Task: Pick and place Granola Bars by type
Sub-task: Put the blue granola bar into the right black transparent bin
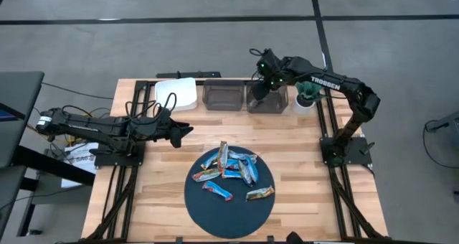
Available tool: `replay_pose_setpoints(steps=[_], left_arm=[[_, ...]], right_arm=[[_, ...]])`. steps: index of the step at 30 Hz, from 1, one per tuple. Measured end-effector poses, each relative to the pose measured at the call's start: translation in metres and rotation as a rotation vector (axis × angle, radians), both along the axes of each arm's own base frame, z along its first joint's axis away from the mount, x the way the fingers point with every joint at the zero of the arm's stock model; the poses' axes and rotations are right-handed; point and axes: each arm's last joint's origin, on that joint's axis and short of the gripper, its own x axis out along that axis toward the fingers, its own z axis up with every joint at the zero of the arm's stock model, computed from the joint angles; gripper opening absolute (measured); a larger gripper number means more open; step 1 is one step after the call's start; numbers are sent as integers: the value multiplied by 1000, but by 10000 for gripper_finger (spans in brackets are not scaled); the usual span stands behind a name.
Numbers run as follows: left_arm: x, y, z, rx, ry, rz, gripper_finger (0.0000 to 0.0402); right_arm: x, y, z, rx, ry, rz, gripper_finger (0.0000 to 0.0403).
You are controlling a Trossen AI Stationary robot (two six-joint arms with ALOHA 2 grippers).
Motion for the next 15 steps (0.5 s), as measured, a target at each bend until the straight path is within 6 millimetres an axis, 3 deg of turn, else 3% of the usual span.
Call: replay_pose_setpoints(steps=[6, 15], left_arm=[[0, 0, 0, 0, 0, 0, 173], [0, 0, 0, 0, 0, 0, 173]], right_arm=[[17, 30, 0, 127, -72, 160, 207], [40, 113, -2, 306, -40, 300, 197]])
